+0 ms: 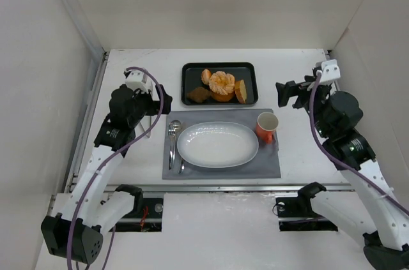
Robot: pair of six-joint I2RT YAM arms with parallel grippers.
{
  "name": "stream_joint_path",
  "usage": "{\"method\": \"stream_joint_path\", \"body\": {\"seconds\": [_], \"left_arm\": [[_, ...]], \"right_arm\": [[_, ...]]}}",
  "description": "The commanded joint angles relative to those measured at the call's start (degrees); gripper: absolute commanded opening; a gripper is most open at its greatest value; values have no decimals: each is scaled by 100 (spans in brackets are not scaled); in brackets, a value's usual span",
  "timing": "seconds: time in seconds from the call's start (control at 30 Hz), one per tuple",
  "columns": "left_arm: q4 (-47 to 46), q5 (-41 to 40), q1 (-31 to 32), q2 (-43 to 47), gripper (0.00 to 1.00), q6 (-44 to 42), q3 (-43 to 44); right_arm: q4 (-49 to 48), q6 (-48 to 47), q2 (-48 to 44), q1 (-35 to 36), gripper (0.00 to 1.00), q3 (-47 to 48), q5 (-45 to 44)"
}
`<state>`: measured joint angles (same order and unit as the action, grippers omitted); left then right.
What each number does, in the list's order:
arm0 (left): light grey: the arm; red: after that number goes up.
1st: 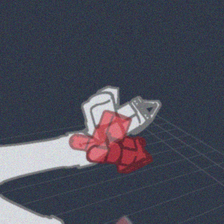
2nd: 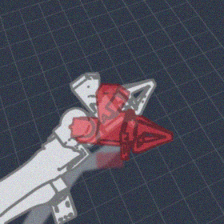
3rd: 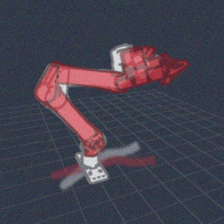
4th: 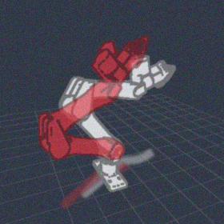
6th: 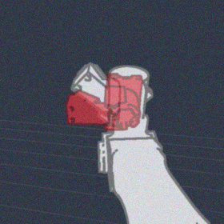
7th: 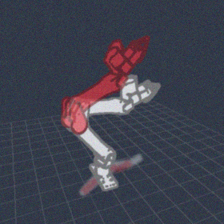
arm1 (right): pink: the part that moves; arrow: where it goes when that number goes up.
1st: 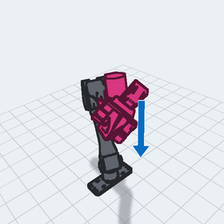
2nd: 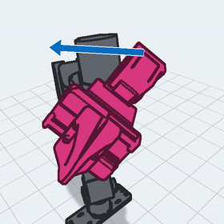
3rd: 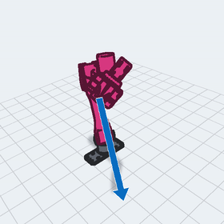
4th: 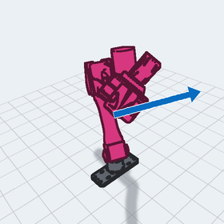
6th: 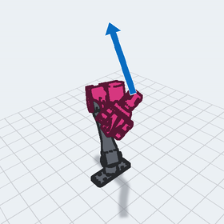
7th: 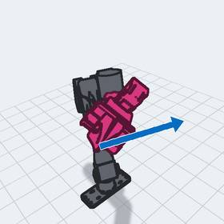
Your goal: Place the bread
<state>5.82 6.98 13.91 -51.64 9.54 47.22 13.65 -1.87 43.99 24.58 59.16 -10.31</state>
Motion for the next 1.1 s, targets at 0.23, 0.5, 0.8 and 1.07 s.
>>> {"method": "stream_joint_path", "body": {"seconds": [0.23,0.5,0.8,1.07], "left_arm": [[-3,-1076,-63,-592,100,241,217],[-55,-1523,-573,-1812,100,171,902],[155,-1690,-1198,-3352,98,311,1430],[296,-2034,-1251,-3625,95,417,1246]], "right_arm": [[136,-841,785,-67,100,-161,767],[551,-789,1305,-14,100,61,768],[498,-789,1068,-14,100,-53,582],[498,-789,1068,-14,100,-53,582]]}}
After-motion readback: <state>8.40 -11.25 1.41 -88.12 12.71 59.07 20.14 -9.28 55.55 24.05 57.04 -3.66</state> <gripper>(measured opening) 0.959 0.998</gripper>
